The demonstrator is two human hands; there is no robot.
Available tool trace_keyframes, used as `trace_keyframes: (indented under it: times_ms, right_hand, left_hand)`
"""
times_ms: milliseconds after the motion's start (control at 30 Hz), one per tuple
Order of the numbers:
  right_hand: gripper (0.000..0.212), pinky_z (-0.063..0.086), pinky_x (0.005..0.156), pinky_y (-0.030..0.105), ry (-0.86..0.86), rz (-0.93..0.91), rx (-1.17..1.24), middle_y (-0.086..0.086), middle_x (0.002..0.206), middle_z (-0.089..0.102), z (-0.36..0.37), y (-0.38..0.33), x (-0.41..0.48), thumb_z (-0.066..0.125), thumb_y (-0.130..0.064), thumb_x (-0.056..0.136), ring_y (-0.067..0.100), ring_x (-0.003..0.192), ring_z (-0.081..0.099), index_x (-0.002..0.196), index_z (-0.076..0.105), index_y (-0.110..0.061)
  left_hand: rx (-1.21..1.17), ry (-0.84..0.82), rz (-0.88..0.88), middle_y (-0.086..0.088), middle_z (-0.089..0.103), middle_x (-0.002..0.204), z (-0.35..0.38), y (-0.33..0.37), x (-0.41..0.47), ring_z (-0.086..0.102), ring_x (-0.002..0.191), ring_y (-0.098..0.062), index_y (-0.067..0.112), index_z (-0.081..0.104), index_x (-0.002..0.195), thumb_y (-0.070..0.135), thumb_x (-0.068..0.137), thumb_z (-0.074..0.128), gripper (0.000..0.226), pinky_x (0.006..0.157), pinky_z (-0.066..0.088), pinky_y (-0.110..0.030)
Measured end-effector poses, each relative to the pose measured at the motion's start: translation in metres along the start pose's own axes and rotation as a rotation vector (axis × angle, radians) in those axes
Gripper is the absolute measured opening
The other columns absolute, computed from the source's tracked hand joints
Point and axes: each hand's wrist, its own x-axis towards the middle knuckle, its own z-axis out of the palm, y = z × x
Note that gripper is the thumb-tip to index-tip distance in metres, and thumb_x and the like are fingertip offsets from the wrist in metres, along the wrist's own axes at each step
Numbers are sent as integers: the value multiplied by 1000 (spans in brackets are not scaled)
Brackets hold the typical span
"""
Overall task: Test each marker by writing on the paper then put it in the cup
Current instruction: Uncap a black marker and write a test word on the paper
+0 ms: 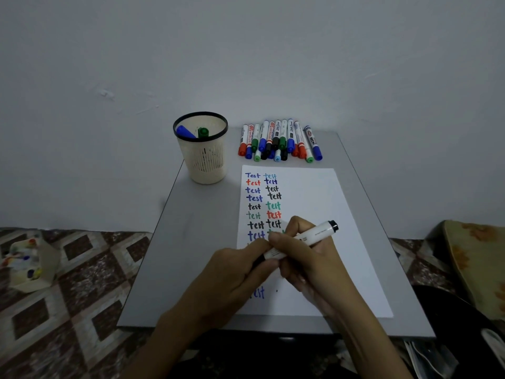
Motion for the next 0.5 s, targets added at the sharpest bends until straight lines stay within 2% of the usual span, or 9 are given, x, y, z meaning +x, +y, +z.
trace_keyframes:
  times_ms: [133,200,300,367,433,500]
  right_hand:
    - [29,24,37,18,-12,40,35,20,68,51,-2,5,3,69,-13,79,13,38,40,58,48,-17]
    - [30,17,42,26,-21,46,29,21,70,50,-4,8,4,70,-13,79,16,42,39,60,46,-16]
    - [31,15,44,31,-34,46,8,37,78,47,-5,10,6,72,-16,79,18,44,38,62,46,-15]
    - [31,15,45,33,-45,48,-4,49,91,46,-4,11,5,73,-20,77,20,47,39,62,46,-16]
    - [32,14,47,36,-40,55,-11,52,97,45,-4,12,4,74,-21,75,20,46,39,62,46,-16]
    - [32,12,49,40,-27,67,-6,52,97,44,-4,13,4,74,-21,74,21,46,39,60,45,-16]
  left_hand:
    - [-62,38,-13,17,53,88,2,2,-2,52,70,18,14,57,111,48,97,34,43,59,38,-1]
    - [-81,54,-22,17,54,89,4,1,-4,53,72,18,9,59,110,49,96,34,49,61,37,1]
    - [-104,83,-45,26,53,86,8,-1,-5,55,71,15,9,61,108,47,96,37,46,61,38,-1]
    - [-126,98,-61,25,54,81,11,-3,-6,56,70,11,8,62,105,42,95,42,41,60,38,-2]
    - [-150,113,-74,21,57,81,15,-4,-7,57,73,8,7,63,103,40,93,43,39,62,39,-3]
    - [-176,122,-92,24,56,83,18,-4,-9,58,75,6,8,63,100,40,93,44,37,63,40,-4]
